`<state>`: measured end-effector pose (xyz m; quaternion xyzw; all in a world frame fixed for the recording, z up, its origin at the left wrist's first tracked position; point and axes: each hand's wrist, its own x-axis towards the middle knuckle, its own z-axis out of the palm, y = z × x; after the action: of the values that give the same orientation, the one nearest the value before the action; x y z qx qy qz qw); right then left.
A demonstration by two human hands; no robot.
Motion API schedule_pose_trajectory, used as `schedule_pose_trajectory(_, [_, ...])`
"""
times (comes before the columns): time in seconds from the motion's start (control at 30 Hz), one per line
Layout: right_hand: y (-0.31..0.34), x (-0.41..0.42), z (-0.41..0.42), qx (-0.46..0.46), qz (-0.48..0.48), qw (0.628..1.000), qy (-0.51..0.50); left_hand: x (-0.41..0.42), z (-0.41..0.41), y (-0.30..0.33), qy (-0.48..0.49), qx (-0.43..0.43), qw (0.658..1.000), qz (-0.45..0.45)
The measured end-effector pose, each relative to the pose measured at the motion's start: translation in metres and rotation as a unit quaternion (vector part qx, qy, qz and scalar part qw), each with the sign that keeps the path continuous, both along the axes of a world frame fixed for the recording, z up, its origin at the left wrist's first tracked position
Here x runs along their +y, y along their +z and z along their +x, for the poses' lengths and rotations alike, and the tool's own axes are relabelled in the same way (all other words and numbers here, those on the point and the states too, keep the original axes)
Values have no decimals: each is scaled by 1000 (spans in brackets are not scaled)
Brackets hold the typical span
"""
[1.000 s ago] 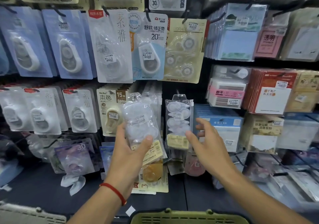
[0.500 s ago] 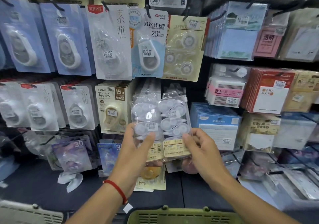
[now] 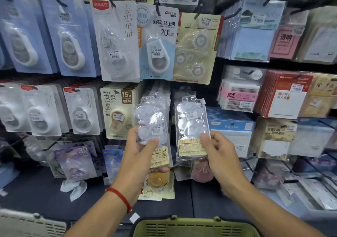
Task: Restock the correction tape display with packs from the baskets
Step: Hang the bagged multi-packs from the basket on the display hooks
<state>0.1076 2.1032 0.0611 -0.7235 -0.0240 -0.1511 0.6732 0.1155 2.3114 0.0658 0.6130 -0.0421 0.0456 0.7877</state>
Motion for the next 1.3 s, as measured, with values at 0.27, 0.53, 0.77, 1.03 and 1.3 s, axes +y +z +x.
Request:
schedule_pose_trajectory(0.27, [5, 0, -4, -8, -288, 957, -44, -2, -5, 2, -74, 2, 997, 23])
schedule_pose_trajectory(0.53, [-4, 10, -11, 15, -184, 981, 66, -18, -14, 1, -147, -3, 989, 33])
schedule_pose_trajectory(0.77, [-6, 8, -8, 21, -29, 999, 7, -21, -11, 1, -55, -31, 993, 97])
schedule_pose_trajectory(1.03, [2, 5, -3, 27, 33, 999, 11, -22, -13, 5, -51, -68, 994, 75])
schedule_pose_trajectory(1.3, [1, -7, 3, -94, -478, 867, -100, -6, 15, -3, 47, -169, 890, 421])
